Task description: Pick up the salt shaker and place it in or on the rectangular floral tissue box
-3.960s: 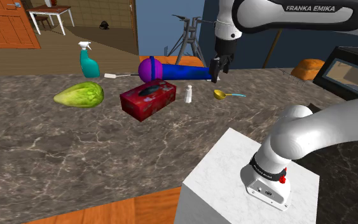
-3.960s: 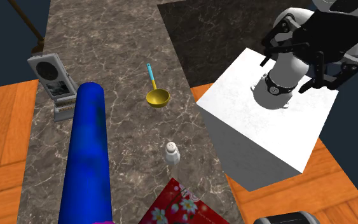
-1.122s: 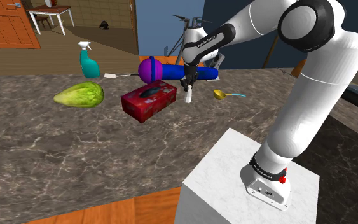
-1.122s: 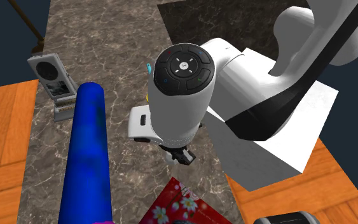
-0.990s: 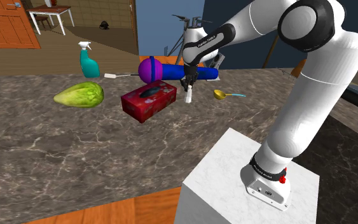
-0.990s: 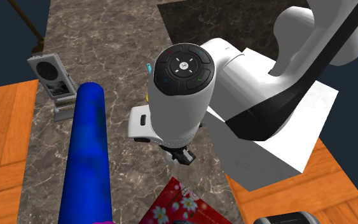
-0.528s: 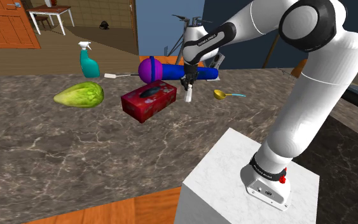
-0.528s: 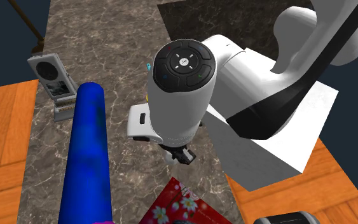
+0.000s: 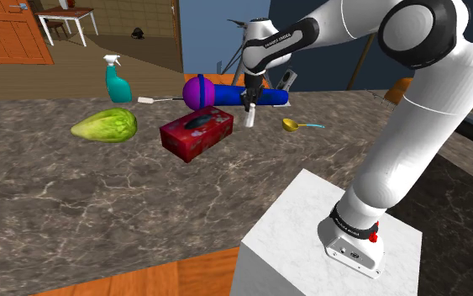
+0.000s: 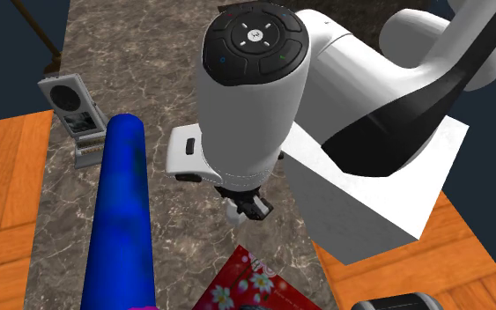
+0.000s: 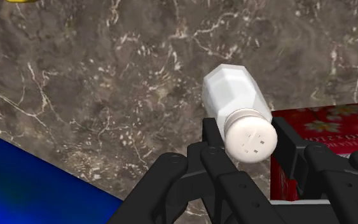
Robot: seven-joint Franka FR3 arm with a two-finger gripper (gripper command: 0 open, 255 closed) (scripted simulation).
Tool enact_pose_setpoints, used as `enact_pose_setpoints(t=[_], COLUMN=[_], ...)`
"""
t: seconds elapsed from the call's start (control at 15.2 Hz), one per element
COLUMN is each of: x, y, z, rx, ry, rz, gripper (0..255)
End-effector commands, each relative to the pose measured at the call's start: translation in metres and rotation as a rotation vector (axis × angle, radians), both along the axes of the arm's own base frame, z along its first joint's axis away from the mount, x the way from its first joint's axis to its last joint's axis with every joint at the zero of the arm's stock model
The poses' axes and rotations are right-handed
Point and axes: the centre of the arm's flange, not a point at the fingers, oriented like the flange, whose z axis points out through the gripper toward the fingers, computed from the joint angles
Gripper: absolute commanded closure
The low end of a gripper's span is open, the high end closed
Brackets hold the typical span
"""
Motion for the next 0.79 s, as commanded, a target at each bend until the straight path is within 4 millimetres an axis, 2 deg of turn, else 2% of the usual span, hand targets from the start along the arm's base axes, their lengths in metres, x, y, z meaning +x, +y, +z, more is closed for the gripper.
enact_pose_setpoints(t=[0.0,0.73], x=[-0.001,-0.001], y=[0.001,0.001], z=[0.009,0.068], rx=[0.0,0.0], ry=[0.0,0.0], rz=[0.0,0.0], gripper=[255,255])
